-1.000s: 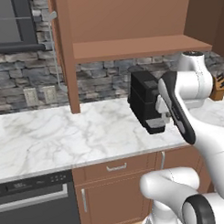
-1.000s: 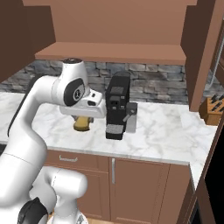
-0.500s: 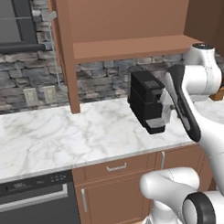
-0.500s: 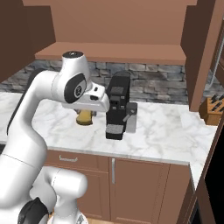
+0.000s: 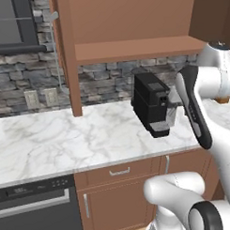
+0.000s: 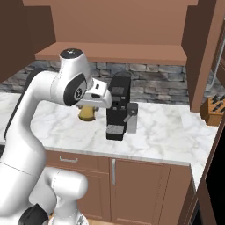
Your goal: Pick up the sponge and bar soap from the sink, and place them back in the cabinet, and close the cabinet doors.
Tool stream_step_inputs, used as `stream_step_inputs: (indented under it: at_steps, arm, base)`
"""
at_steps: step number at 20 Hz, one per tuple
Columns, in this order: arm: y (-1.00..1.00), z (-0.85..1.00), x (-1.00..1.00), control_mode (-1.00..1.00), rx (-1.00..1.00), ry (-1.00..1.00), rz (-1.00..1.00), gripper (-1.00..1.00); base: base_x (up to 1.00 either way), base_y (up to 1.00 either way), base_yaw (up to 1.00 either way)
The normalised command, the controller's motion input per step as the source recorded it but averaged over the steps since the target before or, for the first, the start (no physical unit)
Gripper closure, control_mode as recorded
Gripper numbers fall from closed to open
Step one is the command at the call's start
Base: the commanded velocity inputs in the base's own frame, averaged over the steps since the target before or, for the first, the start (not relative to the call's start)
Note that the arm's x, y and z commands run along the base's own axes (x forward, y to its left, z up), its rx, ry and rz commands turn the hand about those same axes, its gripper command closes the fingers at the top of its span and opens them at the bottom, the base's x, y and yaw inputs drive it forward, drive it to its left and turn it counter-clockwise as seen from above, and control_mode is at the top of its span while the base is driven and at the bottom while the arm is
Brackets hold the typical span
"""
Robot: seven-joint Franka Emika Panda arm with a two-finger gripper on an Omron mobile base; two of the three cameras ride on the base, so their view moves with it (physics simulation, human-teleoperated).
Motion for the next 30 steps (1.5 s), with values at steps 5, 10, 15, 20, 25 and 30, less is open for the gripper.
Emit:
stream_step_inputs:
  at_steps: [5,10,15,20,25,30]
  arm:
    - [-0.11,0.16,0.00,-1.00,0.00,-0.13,0.00,1.00]
    - [-0.08,0.26,0.00,-1.00,0.00,-0.14,0.00,1.00]
    - [-0.01,0.42,0.01,-1.00,0.00,-0.09,0.00,1.00]
    - [0.00,0.44,0.10,-1.00,0.00,-0.05,0.00,1.00]
    - [0.00,0.32,0.15,-1.00,0.00,-0.07,0.00,1.00]
    - [0.00,0.21,0.23,-1.00,0.00,-0.08,0.00,1.00]
  base:
    - [0.00,0.00,0.00]
    - [0.00,0.00,0.00]
    - [0.00,0.00,0.00]
    - [0.00,0.00,0.00]
    - [0.00,0.00,0.00]
    - [0.00,0.00,0.00]
